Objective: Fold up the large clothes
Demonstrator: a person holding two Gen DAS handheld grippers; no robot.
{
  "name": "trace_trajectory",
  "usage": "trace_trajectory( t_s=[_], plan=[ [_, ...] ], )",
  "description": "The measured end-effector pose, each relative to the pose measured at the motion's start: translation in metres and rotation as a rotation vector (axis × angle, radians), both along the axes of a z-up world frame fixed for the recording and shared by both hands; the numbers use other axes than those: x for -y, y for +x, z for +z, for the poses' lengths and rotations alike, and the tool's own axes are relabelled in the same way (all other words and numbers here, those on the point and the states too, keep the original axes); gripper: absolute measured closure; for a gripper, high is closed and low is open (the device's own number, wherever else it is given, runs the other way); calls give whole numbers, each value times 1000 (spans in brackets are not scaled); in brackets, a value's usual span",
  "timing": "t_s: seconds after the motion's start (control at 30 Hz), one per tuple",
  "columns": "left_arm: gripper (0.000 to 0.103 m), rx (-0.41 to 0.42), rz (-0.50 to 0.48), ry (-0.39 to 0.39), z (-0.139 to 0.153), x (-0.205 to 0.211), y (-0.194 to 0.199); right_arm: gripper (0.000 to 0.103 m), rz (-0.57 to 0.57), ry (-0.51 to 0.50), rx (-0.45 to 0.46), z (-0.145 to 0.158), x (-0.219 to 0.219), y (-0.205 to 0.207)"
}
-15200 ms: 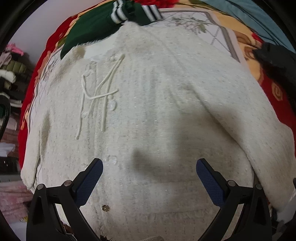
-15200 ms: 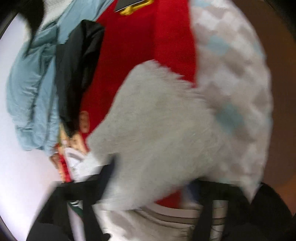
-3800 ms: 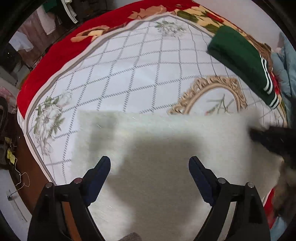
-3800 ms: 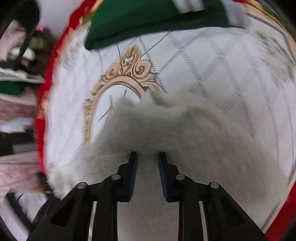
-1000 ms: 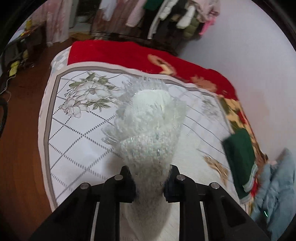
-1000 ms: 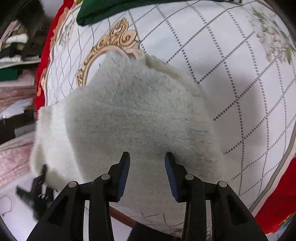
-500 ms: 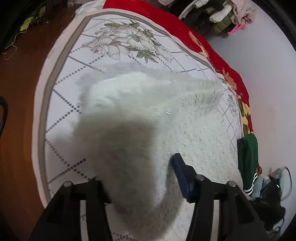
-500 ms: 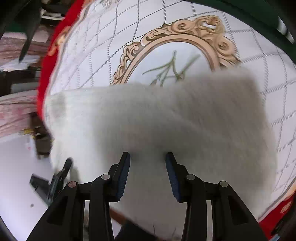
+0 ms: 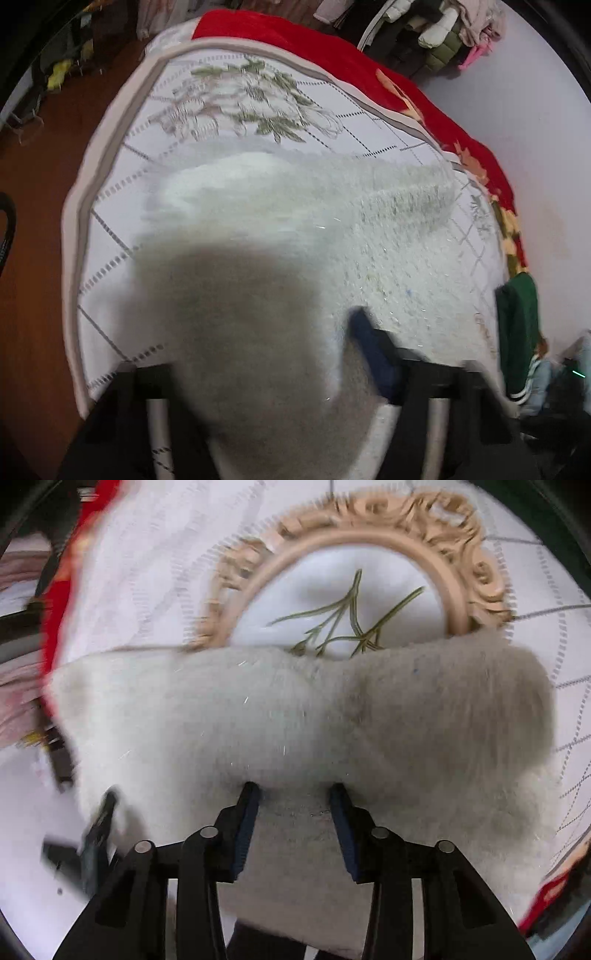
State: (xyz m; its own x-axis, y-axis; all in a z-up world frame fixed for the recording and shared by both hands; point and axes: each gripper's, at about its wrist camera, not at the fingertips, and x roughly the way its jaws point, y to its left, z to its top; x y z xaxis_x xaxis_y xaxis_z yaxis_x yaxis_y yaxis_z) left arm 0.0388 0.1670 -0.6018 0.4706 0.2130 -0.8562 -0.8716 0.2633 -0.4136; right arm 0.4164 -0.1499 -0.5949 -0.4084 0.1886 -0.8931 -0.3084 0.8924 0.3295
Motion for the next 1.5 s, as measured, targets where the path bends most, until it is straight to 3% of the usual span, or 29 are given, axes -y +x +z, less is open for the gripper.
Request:
trace_trajectory(
  t_s=[0.03, 0.13, 0.17, 0.23, 0.33, 0.43, 0.6, 0.77, 0.93, 0.97, 1.1, 1.23, 1.37, 1.47, 1.5],
  plan=[
    [81, 5, -24, 16, 3, -1, 2, 46, -29, 48, 40, 22, 19, -2],
    [84, -6, -56, 58, 14, 1, 10, 21, -138, 44, 214, 65, 90, -10],
    [84, -10, -67, 72, 17, 3, 12, 19, -164, 27, 246, 69, 112, -12],
    [85, -10, -94, 113, 29, 6, 17, 19, -214, -17, 243, 58, 159, -21],
    [86, -21, -195, 267, 64, 23, 33, 20, -273, -41, 112, -2, 194, -46],
    [87, 6, -336, 444, 106, 51, 49, 22, -356, 49, 29, -36, 199, -66],
    [87, 81, -621, 716, 161, 114, 72, 26, -407, 228, 11, -38, 185, -72],
    [87, 127, -1023, 861, 158, 192, 81, 28, -320, 324, -40, -47, 138, -76],
    [87, 96, -1358, 848, 102, 248, 64, 28, -254, 346, -60, -51, 123, -74],
    [87, 85, -1384, 856, 93, 254, 60, 28, -261, 359, -68, -53, 122, -71],
    [87, 44, -1405, 861, 74, 250, 57, 33, -279, 380, -104, -54, 152, -65],
    [86, -40, -1374, 827, 64, 224, 67, 30, -386, 363, -146, -47, 194, -55],
    [82, -98, -1406, 816, 49, 220, 65, 26, -509, 366, -78, -3, 261, -52],
    [74, -126, -1435, 830, 48, 231, 62, 26, -555, 384, -30, 31, 291, -47],
    [67, -129, -1439, 826, 50, 233, 61, 25, -556, 405, -26, 41, 282, -42]
  ],
)
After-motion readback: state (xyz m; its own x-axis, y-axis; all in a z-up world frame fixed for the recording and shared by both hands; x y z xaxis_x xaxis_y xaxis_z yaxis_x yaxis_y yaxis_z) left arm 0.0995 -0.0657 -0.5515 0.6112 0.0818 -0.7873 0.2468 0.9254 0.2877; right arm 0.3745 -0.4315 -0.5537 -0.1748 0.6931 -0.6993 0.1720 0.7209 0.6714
